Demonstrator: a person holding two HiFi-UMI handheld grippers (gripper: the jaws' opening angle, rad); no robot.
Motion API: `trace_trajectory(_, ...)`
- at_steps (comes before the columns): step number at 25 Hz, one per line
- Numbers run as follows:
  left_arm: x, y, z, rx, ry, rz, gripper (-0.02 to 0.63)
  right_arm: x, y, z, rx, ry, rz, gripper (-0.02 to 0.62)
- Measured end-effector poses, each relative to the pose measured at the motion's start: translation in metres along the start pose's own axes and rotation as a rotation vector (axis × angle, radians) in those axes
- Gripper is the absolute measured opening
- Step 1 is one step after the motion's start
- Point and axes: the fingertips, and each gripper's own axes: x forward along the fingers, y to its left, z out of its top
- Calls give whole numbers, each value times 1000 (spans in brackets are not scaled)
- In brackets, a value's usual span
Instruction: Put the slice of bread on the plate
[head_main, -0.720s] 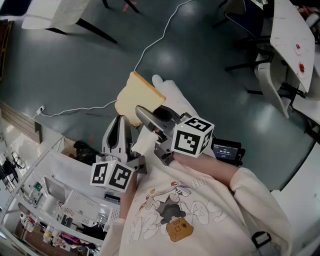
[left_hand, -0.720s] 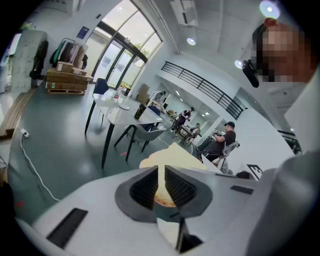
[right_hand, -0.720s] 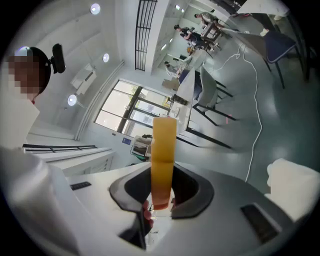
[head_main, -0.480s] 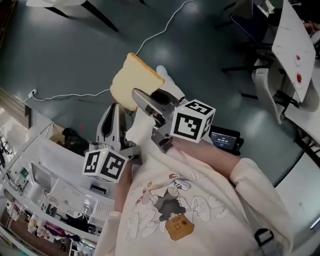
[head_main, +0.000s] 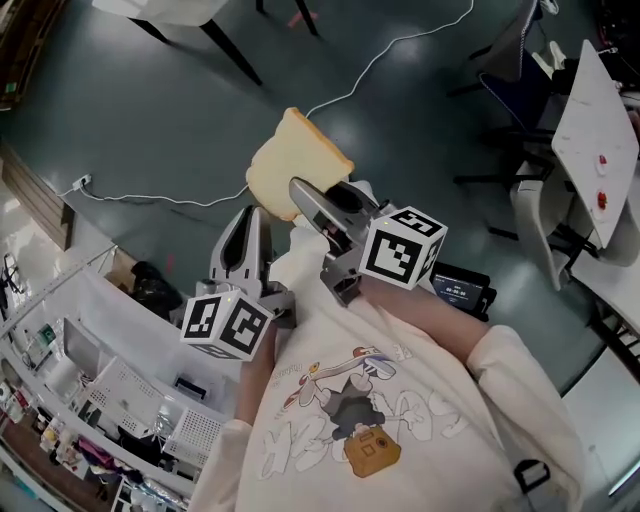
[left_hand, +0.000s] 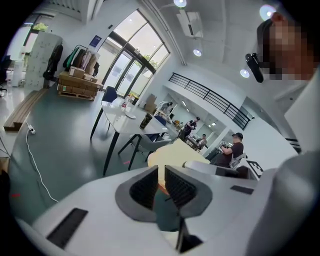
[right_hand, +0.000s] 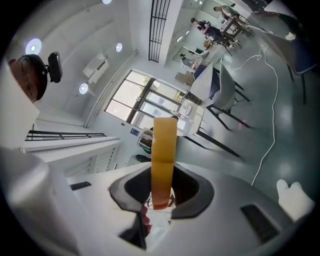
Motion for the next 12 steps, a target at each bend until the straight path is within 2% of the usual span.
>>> trace_trajectory(4,23,-5,12,-4,-10,20,46,8,-11,26,35,2,19,91)
trace_trajectory(9,38,-12,24,13,-32,28,47,17,-9,43,15,13,71,91)
trace_trajectory(12,48,-21,24,17,-38,32,46,16,-14,56,3,19,60,91)
